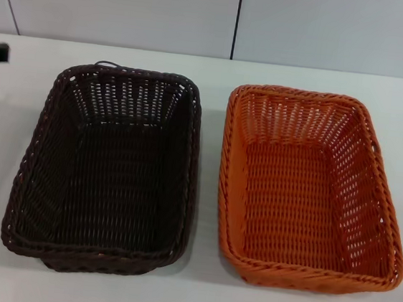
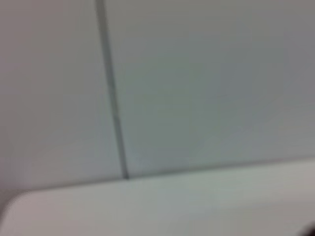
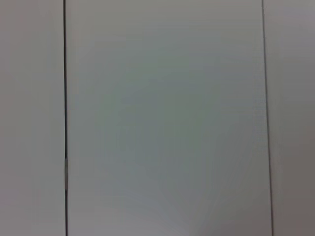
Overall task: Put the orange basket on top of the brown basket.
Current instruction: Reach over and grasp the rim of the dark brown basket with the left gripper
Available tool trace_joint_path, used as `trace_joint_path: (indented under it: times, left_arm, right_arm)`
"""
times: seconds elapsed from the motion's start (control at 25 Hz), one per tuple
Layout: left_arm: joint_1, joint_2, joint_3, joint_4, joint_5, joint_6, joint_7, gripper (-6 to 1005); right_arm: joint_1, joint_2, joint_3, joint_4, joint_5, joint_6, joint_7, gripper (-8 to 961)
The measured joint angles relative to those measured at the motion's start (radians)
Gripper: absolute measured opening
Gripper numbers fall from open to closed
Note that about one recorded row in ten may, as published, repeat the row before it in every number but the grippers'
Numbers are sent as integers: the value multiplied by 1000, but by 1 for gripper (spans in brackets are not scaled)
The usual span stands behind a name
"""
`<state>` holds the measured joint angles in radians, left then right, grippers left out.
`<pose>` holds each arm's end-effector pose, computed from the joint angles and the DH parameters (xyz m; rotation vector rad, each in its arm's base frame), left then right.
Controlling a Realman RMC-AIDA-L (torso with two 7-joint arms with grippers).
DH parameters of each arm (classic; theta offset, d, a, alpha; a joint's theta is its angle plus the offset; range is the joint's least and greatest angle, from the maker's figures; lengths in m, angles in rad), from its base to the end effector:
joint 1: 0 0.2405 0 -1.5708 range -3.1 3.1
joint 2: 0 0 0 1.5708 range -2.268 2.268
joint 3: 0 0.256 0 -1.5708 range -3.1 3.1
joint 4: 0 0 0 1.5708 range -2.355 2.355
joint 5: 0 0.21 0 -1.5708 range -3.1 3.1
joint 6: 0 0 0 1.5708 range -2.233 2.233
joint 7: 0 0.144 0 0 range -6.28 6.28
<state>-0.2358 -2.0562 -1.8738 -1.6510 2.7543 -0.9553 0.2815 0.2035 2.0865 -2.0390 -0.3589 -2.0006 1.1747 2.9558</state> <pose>-0.2446 0.3678 0.1233 -1.7621 -0.9616 -0.0581 0.3966 0.2697 0.0380 -1.0408 0.6571 0.4532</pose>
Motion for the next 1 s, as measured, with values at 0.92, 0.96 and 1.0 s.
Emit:
trace_joint_path:
  times: [0.92, 0.96, 1.0]
  left_arm:
    - [-128, -5, 124, -16, 8, -428, -92, 785]
    - [-135, -5, 127, -2, 8, -429, -93, 785]
    - [-135, -5, 127, -2, 8, -429, -93, 784]
  right_arm:
    - [19, -5, 0, 20, 0, -70, -1, 747]
    - [19, -5, 0, 21, 0, -70, -1, 747]
    - [19, -5, 0, 21, 0, -70, -1, 747]
